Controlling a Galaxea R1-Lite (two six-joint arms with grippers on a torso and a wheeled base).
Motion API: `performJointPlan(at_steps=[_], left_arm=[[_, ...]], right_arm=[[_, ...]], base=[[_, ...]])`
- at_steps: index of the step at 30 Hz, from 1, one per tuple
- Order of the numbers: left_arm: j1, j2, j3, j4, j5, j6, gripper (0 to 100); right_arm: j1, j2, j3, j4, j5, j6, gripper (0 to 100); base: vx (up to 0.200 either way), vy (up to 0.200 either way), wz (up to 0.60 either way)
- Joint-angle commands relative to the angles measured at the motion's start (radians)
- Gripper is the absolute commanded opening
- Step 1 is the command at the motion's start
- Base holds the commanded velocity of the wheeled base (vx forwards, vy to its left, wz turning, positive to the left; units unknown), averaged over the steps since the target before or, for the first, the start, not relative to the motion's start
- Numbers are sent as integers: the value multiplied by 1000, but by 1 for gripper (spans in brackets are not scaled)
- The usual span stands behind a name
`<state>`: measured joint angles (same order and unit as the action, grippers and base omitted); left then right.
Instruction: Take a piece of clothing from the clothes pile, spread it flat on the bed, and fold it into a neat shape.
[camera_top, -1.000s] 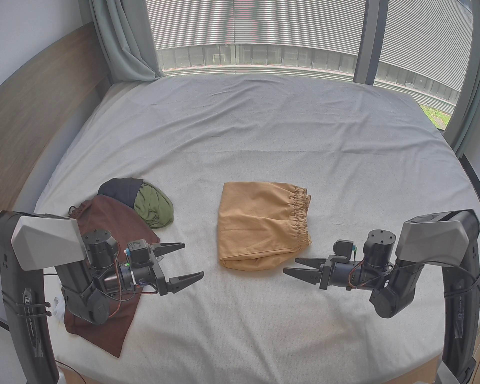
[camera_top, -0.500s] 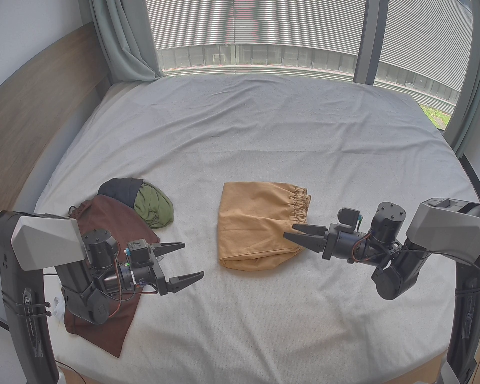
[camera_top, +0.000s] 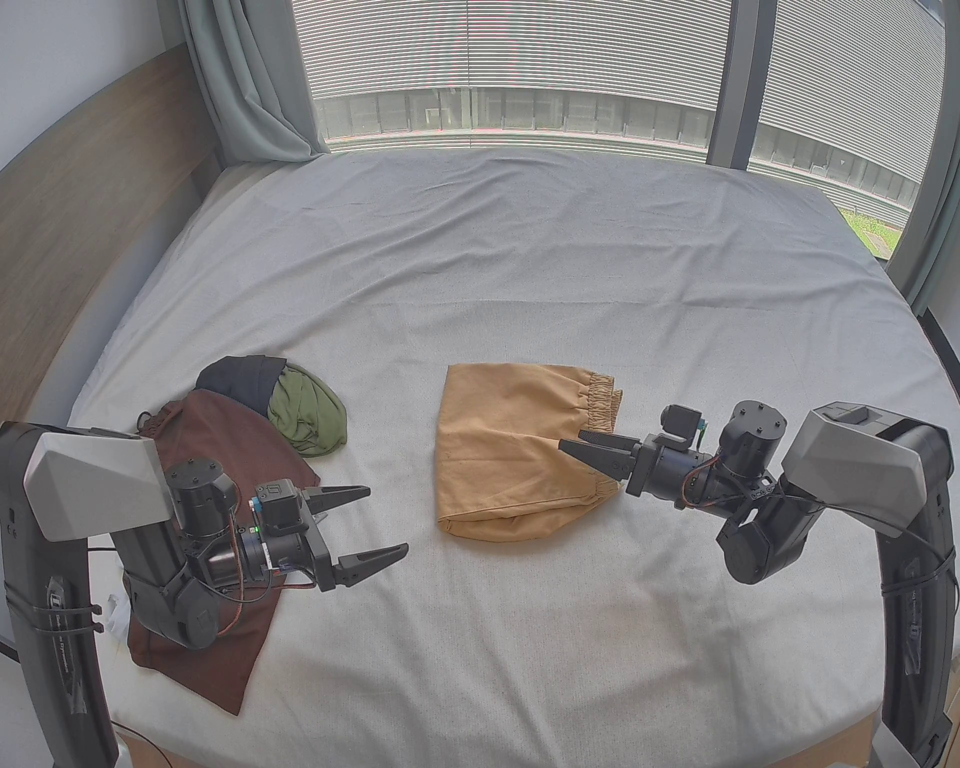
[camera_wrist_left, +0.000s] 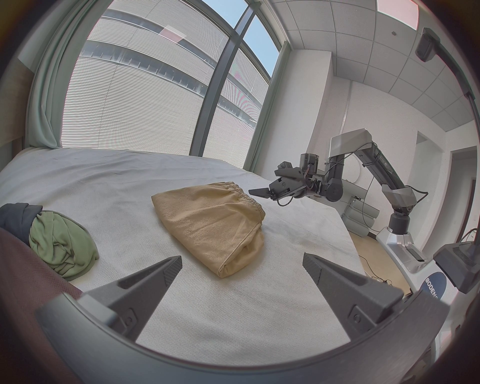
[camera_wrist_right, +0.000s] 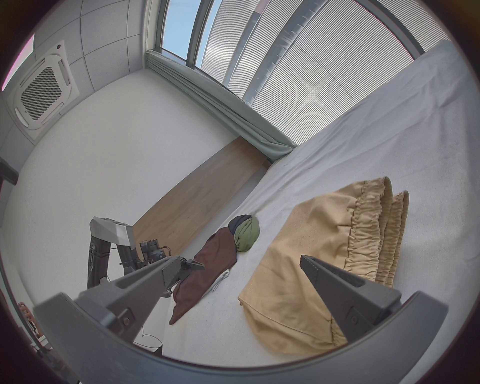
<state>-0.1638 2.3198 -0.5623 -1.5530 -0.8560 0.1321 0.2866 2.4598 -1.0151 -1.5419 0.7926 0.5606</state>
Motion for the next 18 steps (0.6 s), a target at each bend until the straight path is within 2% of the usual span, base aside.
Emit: performJointPlan(at_steps=[1,18], left_arm=[[1,4,-1,-2,0,0,100],[0,6,2,-2,0,0,100]], right_arm=[[-3,65,-31,0,-1,1,100],[5,183,-59,-1,-29,-13,100]], base=[[0,0,0],[0,0,0]])
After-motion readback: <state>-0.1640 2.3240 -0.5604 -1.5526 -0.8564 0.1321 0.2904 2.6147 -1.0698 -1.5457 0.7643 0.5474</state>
